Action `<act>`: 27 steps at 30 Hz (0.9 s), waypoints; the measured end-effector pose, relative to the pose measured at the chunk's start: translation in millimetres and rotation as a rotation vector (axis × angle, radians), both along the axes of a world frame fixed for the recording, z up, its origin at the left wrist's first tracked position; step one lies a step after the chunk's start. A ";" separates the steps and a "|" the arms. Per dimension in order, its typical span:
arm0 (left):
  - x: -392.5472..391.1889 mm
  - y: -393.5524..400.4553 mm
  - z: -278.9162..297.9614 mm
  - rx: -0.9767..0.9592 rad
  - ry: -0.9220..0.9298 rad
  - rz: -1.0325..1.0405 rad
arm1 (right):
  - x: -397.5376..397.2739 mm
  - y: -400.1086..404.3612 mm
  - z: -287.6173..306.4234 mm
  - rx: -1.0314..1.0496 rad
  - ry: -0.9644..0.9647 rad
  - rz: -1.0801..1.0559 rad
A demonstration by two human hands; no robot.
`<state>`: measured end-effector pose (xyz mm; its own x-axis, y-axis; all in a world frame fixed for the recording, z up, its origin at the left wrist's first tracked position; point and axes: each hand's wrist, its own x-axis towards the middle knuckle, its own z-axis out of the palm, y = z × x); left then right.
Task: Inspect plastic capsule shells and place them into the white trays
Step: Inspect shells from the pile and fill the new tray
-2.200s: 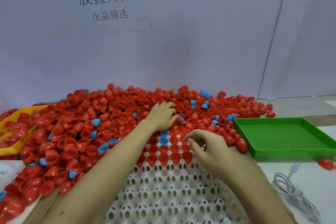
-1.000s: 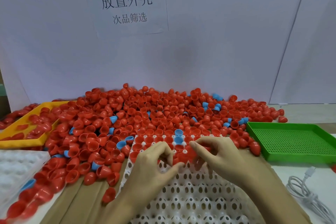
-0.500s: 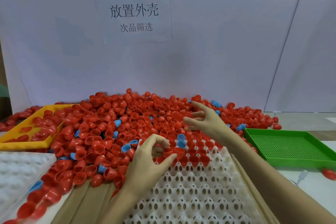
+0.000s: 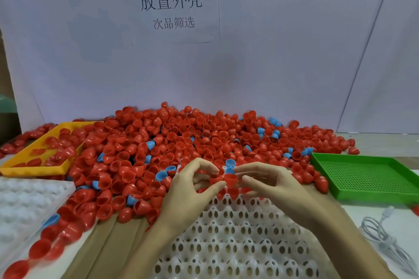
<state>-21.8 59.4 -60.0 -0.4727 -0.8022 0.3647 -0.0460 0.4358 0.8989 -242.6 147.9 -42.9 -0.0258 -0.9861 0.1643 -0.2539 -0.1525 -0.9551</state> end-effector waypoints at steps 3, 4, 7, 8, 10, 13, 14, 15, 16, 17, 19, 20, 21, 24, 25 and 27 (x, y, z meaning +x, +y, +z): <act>-0.8 1.8 0.2 -0.025 0.010 -0.042 | 5.2 6.0 -2.9 -0.032 0.030 0.022; -1.5 2.7 0.3 -0.051 0.014 -0.058 | 6.0 6.4 -3.4 -0.056 0.066 -0.002; -2.7 6.1 0.6 -0.137 0.003 -0.089 | 5.8 7.4 -3.6 -0.110 0.138 -0.054; -3.0 7.1 0.2 -0.173 -0.011 -0.091 | 4.9 8.4 -3.6 -0.119 0.149 -0.056; -3.2 8.7 0.1 -0.258 -0.055 -0.078 | 2.9 10.8 -3.6 -0.134 0.173 -0.054; -3.5 10.5 -0.1 -0.306 -0.066 -0.079 | 2.4 13.6 -3.6 -0.160 0.182 -0.044; -3.4 10.8 -0.1 -0.285 -0.048 -0.088 | 2.9 14.0 -3.6 -0.164 0.169 -0.036; -3.2 10.7 -0.1 -0.255 -0.023 -0.098 | 3.4 14.1 -3.6 -0.170 0.155 -0.032; -3.2 10.6 0.1 -0.221 0.005 -0.106 | 3.9 14.0 -3.6 -0.176 0.145 -0.031; -3.2 10.4 0.2 -0.189 0.035 -0.115 | 4.2 13.7 -3.7 -0.184 0.140 -0.029; -3.7 9.7 0.4 -0.143 0.078 -0.133 | 5.0 13.4 -4.7 -0.196 0.131 -0.024; -3.8 9.7 0.6 -0.130 0.091 -0.140 | 5.3 13.3 -5.4 -0.197 0.128 -0.023; -3.8 9.8 0.9 -0.124 0.100 -0.144 | 5.5 13.4 -6.1 -0.197 0.126 -0.025; -3.5 9.8 0.8 -0.126 0.113 -0.147 | 5.9 14.1 -7.0 -0.186 0.101 -0.008; -3.4 9.6 0.6 -0.128 0.116 -0.149 | 6.2 14.4 -6.4 -0.188 0.089 0.007; -3.8 9.8 0.2 -0.128 0.118 -0.154 | 6.9 15.6 -4.7 -0.209 0.092 0.018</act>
